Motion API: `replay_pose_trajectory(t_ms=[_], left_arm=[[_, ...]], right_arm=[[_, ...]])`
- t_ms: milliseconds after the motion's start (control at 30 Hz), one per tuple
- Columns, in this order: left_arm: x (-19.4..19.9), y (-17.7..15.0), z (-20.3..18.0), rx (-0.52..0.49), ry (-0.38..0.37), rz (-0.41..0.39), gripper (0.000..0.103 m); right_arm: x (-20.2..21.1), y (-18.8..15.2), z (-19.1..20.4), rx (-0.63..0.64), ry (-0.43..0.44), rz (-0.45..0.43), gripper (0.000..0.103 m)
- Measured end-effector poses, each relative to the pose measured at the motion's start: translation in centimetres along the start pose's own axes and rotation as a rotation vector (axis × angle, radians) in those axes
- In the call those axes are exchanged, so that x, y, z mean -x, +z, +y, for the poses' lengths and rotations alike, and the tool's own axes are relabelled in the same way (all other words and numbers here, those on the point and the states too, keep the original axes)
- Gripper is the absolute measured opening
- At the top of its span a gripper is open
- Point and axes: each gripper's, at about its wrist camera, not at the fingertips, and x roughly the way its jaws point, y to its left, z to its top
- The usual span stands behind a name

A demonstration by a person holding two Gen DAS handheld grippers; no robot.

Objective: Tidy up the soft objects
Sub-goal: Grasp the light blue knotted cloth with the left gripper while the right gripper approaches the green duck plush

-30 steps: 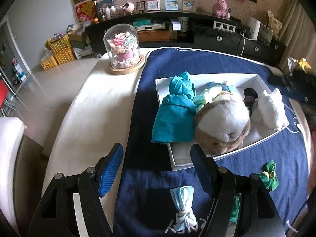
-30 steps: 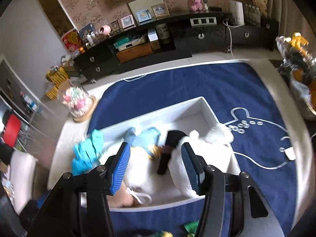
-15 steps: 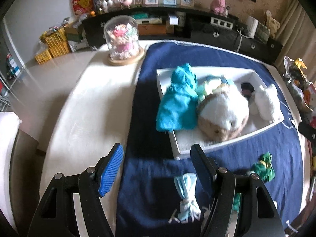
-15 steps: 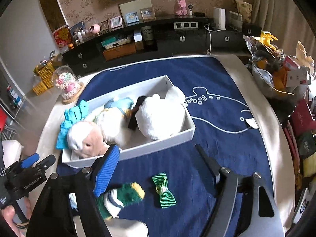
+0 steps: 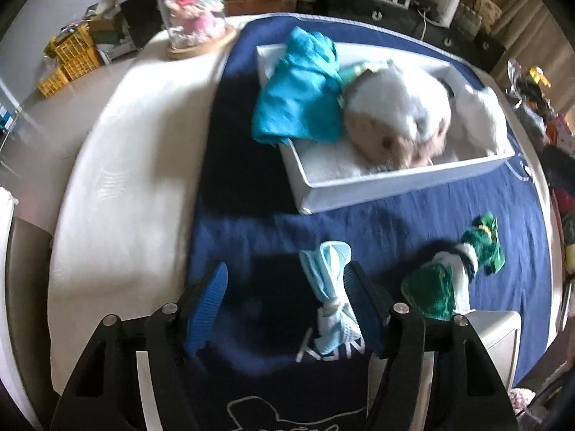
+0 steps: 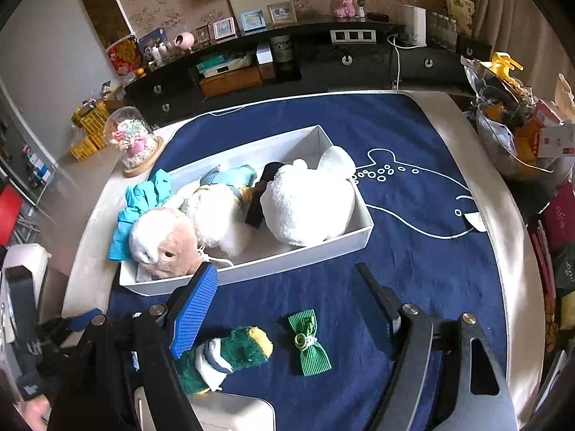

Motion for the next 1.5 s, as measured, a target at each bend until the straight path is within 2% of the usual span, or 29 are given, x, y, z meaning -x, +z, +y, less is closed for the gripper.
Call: replay_pose_trajectory(t_ms=[67, 367, 500, 600, 667, 767, 900, 1133, 1333, 1500], left_arm=[[-0.7, -0.3, -0.5, -0.009, 0.004, 0.031, 0.058], [-2.2, -1.0, -3.3, -0.065, -0.005, 0.071, 0.058], [-2.8, -1.1, -4.3, -0.083, 0.001, 0.069, 0.052], [-2.7, -1.1, -4.7, -0.092, -0.001, 0.054, 0.041], [-2.6, -1.0, -4.7, -0.087, 0.000, 0.047, 0.025], [-2.5, -0.7, -3.9, -0.046, -0.024, 0.052, 0.020], [-2.2, -0.5, -3.0, -0.032, 0.005, 0.035, 0.020], [0.1, 0.4, -0.8, 0.028, 0.025, -0.038, 0.020], [0.4, 0.8, -0.1, 0.071, 0.006, -0.041, 0.020], [0.5, 0.4, 0.4, 0.074, -0.011, -0.041, 0.020]], right_arm=[[-0.1, 0.0, 0.1, 0.006, -0.003, 0.004, 0.103], [-0.5, -0.5, 1.3, 0.054, -0.008, 0.030, 0.103], [-0.8, -0.8, 1.8, 0.056, 0.019, 0.055, 0.103], [-1.2, -1.1, 2.1, 0.068, 0.016, 0.080, 0.103], [-1.7, -1.4, 2.4, 0.076, 0.018, 0.111, 0.103], [-2.8, -1.9, 2.6, 0.063, 0.055, 0.178, 0.103], [-4.2, -2.6, 2.5, 0.025, 0.127, 0.262, 0.103], [-6.5, -4.3, 3.2, 0.026, 0.087, 0.414, 0.103], [-8.0, -5.6, 4.4, 0.013, 0.210, 0.532, 0.103], [-10.1, -5.5, 5.4, 0.014, 0.126, 0.516, 0.103]])
